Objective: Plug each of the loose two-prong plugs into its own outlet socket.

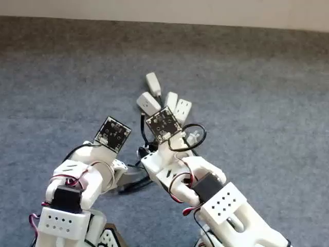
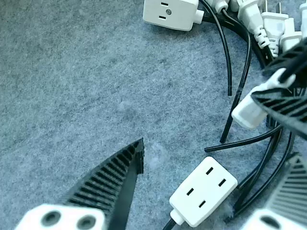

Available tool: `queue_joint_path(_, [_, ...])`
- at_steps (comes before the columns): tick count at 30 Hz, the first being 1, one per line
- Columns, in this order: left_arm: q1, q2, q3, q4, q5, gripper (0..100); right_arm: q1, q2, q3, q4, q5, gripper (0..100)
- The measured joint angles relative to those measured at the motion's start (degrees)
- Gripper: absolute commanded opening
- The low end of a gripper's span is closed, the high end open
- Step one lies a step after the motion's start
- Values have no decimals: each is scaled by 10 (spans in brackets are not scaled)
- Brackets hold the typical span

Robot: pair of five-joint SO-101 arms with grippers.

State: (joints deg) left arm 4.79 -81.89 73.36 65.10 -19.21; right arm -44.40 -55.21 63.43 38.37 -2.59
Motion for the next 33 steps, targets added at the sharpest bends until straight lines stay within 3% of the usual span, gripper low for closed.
queue_joint_path(16, [-25,1,60,-102,0,421,-69,0,-34,90,-11,6])
queue_joint_path(25, [-29,1,62,-106,0,421,-72,0,-67,168,34,6])
queue_joint_path(33, [-29,1,62,-106,0,421,-69,0,-72,173,45,6])
